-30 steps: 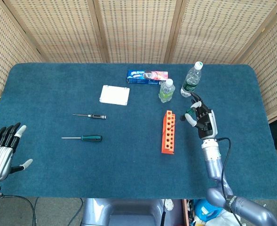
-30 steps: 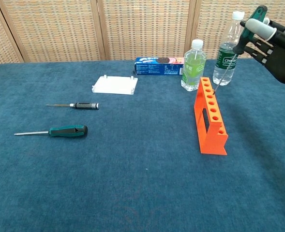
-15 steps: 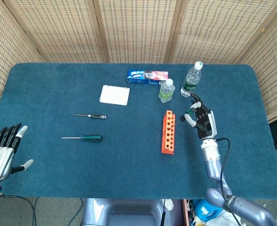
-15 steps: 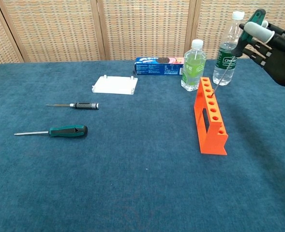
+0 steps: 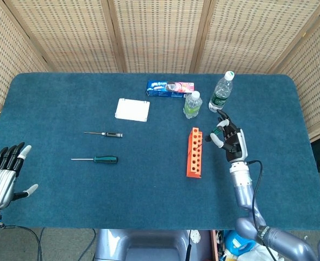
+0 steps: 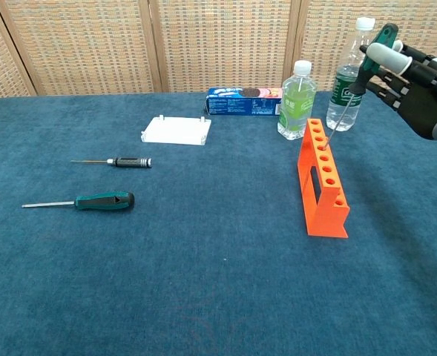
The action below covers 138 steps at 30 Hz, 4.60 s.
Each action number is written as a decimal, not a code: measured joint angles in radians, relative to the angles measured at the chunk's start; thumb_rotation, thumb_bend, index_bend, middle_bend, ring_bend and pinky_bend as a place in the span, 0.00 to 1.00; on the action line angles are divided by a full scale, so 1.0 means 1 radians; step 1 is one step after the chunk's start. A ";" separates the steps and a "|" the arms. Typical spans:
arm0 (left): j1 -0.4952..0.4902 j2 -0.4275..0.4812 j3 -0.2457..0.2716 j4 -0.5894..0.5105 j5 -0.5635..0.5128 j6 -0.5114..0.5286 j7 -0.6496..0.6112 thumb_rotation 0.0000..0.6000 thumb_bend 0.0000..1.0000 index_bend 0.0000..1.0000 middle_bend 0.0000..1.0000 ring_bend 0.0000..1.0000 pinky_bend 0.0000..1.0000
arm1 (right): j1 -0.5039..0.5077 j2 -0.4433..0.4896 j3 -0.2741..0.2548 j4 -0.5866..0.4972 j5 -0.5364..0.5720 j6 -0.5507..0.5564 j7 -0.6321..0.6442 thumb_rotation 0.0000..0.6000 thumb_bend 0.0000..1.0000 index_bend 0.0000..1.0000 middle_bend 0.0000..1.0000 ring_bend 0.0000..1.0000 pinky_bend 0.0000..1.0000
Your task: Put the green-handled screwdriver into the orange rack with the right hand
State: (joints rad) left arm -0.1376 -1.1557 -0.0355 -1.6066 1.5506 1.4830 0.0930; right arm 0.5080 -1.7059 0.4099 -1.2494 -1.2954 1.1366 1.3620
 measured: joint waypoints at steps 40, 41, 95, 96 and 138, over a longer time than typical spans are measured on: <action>-0.003 0.003 -0.002 0.008 -0.008 -0.005 -0.024 1.00 0.00 0.00 0.00 0.00 0.00 | 0.002 -0.049 -0.065 0.044 -0.053 0.003 0.006 1.00 0.20 0.61 0.16 0.00 0.00; -0.003 0.003 -0.002 0.008 -0.008 -0.006 -0.024 1.00 0.00 0.00 0.00 0.00 0.00 | 0.002 -0.051 -0.067 0.045 -0.054 0.003 0.004 1.00 0.20 0.60 0.16 0.00 0.00; -0.009 -0.001 0.000 0.008 -0.006 -0.013 -0.025 1.00 0.00 0.00 0.00 0.00 0.00 | -0.042 0.010 -0.154 -0.022 -0.117 0.015 0.040 1.00 0.20 0.38 0.12 0.00 0.00; -0.009 -0.001 0.000 0.008 -0.006 -0.014 -0.025 1.00 0.00 0.00 0.00 0.00 0.00 | -0.043 0.012 -0.156 -0.024 -0.121 0.017 0.042 1.00 0.20 0.38 0.12 0.00 0.00; -0.009 -0.002 0.002 0.008 -0.004 -0.011 -0.029 1.00 0.00 0.00 0.00 0.00 0.00 | -0.047 0.038 -0.181 -0.157 -0.129 0.026 -0.047 1.00 0.20 0.38 0.12 0.00 0.00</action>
State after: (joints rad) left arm -0.1470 -1.1578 -0.0340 -1.5989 1.5462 1.4716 0.0640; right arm 0.4605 -1.6684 0.2294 -1.4061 -1.4242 1.1628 1.3148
